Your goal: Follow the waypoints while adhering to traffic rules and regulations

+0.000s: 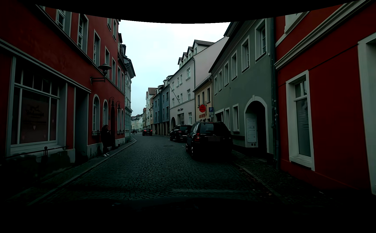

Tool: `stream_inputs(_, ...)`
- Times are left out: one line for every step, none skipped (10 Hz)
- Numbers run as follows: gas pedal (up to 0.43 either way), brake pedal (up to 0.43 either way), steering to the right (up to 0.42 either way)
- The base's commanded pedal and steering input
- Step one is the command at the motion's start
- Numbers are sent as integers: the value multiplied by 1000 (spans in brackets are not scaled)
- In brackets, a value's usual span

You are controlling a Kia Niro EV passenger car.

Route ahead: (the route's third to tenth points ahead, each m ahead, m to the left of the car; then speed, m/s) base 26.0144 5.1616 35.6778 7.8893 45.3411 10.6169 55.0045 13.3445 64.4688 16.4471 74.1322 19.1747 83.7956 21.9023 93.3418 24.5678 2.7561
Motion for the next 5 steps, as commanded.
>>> stream_inputs(0, 0, -198)
stream_inputs(0, 0, -213)
stream_inputs(0, 0, -230)
stream_inputs(28, 0, -245)
stream_inputs(28, 0, -255)
